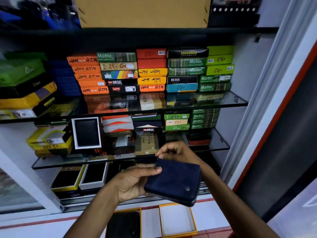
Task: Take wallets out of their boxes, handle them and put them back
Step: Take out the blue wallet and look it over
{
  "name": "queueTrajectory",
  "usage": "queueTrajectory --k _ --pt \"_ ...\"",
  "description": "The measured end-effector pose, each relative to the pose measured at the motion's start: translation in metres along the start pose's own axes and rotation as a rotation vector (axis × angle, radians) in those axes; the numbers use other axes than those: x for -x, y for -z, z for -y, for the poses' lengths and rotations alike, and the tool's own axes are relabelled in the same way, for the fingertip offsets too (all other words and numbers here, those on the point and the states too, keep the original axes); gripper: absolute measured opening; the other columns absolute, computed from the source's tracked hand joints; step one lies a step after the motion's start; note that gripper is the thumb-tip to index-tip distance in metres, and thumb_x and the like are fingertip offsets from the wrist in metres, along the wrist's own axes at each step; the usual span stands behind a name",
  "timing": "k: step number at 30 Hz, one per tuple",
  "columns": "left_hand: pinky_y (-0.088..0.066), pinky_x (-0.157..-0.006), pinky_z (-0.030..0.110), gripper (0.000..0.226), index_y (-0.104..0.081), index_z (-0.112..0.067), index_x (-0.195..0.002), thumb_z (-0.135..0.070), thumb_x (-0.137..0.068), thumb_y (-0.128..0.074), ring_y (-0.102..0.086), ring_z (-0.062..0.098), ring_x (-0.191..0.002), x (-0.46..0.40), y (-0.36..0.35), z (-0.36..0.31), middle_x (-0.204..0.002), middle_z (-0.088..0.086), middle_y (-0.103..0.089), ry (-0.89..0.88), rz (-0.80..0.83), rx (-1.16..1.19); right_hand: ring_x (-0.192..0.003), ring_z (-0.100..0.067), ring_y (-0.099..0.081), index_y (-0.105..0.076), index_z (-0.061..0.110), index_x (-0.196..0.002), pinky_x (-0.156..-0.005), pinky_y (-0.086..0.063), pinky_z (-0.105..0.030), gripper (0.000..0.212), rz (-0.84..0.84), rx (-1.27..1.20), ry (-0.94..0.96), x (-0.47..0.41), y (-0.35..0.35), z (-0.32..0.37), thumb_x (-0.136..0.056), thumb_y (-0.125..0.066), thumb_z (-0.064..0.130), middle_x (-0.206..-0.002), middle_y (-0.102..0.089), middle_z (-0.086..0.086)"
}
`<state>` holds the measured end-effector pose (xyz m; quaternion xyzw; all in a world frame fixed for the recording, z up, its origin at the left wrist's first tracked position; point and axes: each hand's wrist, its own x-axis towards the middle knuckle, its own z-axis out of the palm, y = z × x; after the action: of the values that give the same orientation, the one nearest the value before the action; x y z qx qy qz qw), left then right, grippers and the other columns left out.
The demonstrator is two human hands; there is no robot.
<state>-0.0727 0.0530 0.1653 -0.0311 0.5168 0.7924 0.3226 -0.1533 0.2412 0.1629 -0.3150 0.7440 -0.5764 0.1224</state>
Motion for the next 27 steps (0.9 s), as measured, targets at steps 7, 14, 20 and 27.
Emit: queueTrajectory --k 7,14,20,27 --pt "-0.057 -0.048 0.029 0.026 -0.073 -0.008 -0.089 -0.024 -0.068 -0.073 -0.07 0.018 -0.061 0.007 -0.002 0.006 -0.077 0.01 -0.075 -0.116 -0.26 0.084 -0.073 -0.016 -0.074 -0.077 0.012 -0.094 -0.058 -0.057 -0.023 0.044 -0.358 -0.338 -0.418 0.038 0.009 -0.013 -0.098 -0.045 0.041 -0.086 -0.08 -0.009" --pt "-0.062 -0.065 0.031 0.035 -0.066 0.0 -0.109 -0.012 -0.077 -0.071 -0.072 0.025 -0.083 0.012 -0.001 0.007 -0.097 0.014 -0.078 -0.383 -0.39 -0.152 -0.074 -0.012 -0.071 -0.074 0.012 -0.103 -0.061 -0.057 -0.022 0.036 -0.215 -0.297 -0.319 0.071 0.005 0.013 -0.077 -0.068 0.036 -0.089 -0.078 -0.004" --pt "-0.058 -0.088 0.031 0.033 -0.068 -0.007 -0.087 0.015 -0.065 -0.077 -0.067 0.022 -0.113 0.018 0.015 0.029 -0.11 0.006 -0.076 -0.786 -0.339 -0.477 -0.107 -0.015 -0.071 -0.078 0.017 -0.1 -0.094 -0.057 -0.034 0.035 -0.335 0.044 0.012 0.098 0.005 -0.008 -0.07 -0.081 -0.002 -0.108 -0.078 0.003" --pt "-0.053 -0.097 0.036 0.036 -0.075 -0.029 -0.084 0.0 -0.064 -0.081 -0.065 0.026 -0.118 0.001 0.029 0.087 -0.11 0.002 -0.076 -0.85 -0.349 -0.528 -0.111 -0.014 -0.069 -0.079 0.02 -0.1 -0.097 -0.053 -0.025 0.039 -0.449 0.209 0.154 0.125 -0.014 -0.065 -0.071 -0.08 -0.006 -0.111 -0.075 0.01"
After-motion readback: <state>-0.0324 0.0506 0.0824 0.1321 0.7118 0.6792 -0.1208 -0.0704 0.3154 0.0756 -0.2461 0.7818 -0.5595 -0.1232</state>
